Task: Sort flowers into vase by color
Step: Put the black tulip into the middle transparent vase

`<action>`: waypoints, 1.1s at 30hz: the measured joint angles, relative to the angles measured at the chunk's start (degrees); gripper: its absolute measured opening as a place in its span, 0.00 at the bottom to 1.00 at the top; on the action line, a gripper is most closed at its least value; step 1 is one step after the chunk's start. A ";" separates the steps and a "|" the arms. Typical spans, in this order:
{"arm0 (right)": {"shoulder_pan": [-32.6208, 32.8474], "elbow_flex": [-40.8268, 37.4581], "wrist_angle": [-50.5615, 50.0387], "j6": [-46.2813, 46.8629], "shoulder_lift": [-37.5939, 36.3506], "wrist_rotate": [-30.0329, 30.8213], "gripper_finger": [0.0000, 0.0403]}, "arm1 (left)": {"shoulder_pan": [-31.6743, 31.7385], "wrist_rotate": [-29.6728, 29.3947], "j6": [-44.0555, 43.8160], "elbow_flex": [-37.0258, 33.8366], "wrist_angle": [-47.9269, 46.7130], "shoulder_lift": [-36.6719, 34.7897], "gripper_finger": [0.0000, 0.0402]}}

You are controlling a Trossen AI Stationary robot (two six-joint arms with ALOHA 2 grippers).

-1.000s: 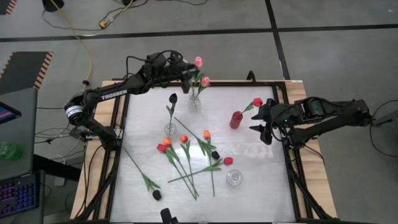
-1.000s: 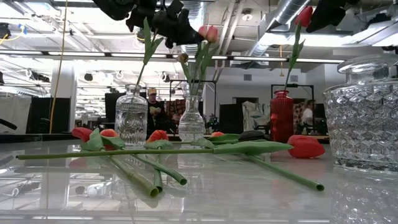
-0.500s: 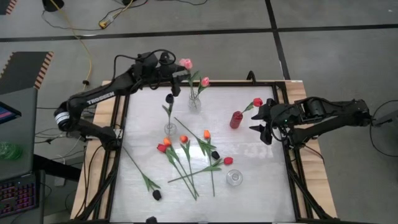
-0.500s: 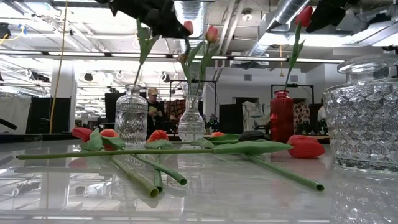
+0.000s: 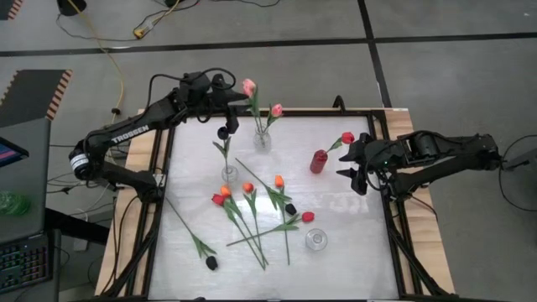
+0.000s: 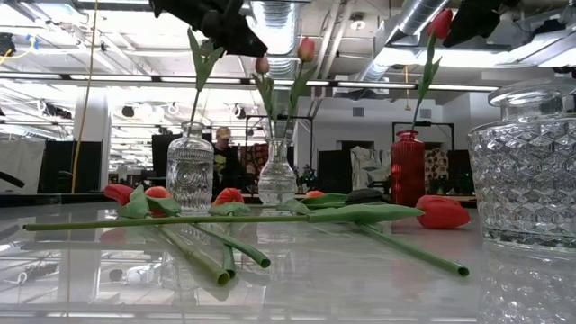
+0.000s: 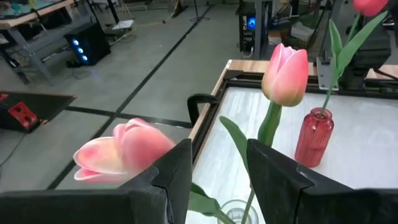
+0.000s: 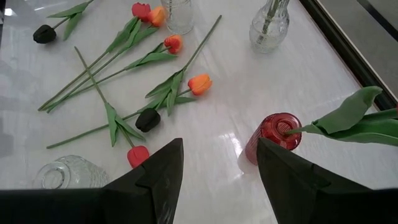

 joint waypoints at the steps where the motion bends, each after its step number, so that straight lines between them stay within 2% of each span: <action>1: 0.00 -0.01 0.00 0.01 -0.02 0.01 0.57 | 0.00 -0.01 -0.02 0.00 0.16 0.00 0.35; 11: 0.00 0.00 -0.02 0.00 -0.02 -0.02 0.57 | 0.00 -0.48 -0.11 -0.02 1.26 -2.60 0.35; 20: 0.00 -0.02 0.00 0.01 -0.01 -0.02 0.57 | 0.00 -5.34 -0.96 -0.02 -0.72 -12.28 0.35; 23: 0.00 -0.01 0.00 0.01 0.00 -0.02 0.57 | -0.03 -5.37 -4.58 0.00 -5.39 -16.03 0.35; 30: 0.00 -0.02 0.00 0.00 -0.02 -0.04 0.57 | -1.34 -4.68 -14.49 -0.02 -24.96 -21.84 0.35; 33: 0.00 -0.02 -0.01 0.00 -0.01 -0.04 0.57 | -4.26 -1.42 -19.18 -0.02 -33.33 -22.59 0.35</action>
